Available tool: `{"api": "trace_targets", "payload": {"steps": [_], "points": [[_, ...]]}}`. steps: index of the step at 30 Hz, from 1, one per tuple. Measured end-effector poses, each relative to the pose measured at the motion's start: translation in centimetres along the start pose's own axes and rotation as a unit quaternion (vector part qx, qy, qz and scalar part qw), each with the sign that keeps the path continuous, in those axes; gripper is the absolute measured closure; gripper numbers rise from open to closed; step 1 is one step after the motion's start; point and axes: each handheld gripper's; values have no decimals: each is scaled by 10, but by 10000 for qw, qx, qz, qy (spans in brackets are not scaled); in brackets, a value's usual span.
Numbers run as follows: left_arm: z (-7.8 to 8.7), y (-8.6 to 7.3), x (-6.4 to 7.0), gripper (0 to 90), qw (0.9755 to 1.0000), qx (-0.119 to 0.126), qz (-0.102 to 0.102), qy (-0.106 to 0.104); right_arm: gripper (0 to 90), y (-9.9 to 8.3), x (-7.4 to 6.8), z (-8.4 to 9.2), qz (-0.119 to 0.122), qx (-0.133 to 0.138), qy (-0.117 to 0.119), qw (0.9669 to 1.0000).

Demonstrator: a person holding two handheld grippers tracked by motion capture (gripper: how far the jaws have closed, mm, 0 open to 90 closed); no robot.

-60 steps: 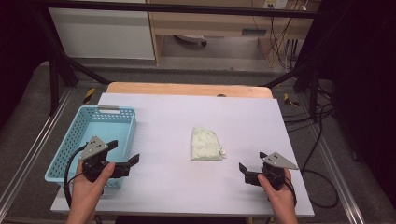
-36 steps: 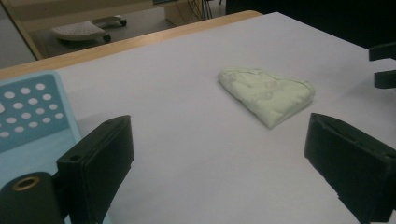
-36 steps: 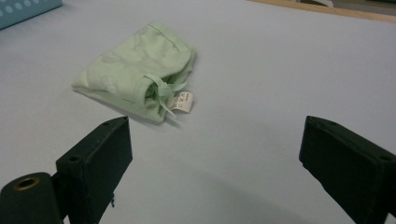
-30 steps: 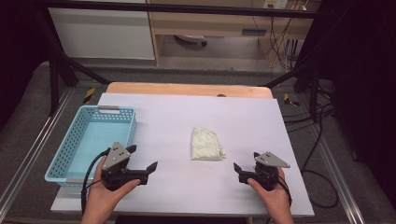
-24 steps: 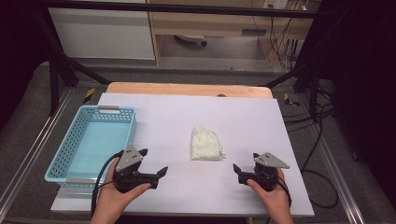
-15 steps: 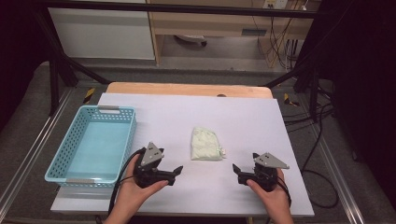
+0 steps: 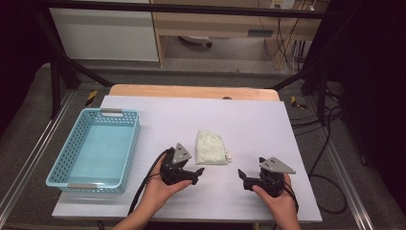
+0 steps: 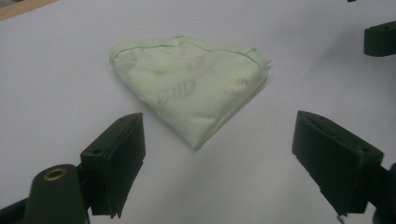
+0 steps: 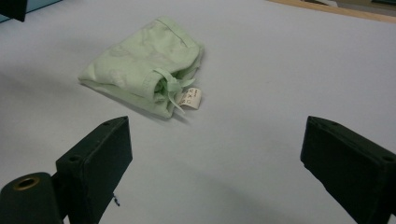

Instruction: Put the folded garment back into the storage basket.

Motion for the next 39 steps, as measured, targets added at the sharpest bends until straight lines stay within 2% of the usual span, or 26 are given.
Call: {"api": "trace_targets", "payload": {"steps": [6,13,15,21,26,39], "points": [[-14,-1,-1,179,10000,-96,11,9,99,-1,0,0,89,-10,-45,10000],[-22,-1,0,196,9999,-142,-22,47,125,-1,1,0,123,-37,-63,9999],[-24,-1,-1,199,9999,-155,-8,45,156,-1,2,0,112,-56,-7,9999],[-29,-2,-4,215,9997,-217,18,101,145,-1,1,1,97,-90,49,9999],[-34,-4,-8,263,9994,-303,91,143,134,-1,0,2,87,-93,99,9999],[-40,-7,-8,419,9989,-408,204,-121,90,-1,2,0,-33,-175,184,9997]]}}
Point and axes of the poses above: each handheld gripper's, and its own axes: z roughly backward along the jaws, y roughly out of its top, x roughly to its right, and after that the axes turned 6 degrees about -z, right-handed
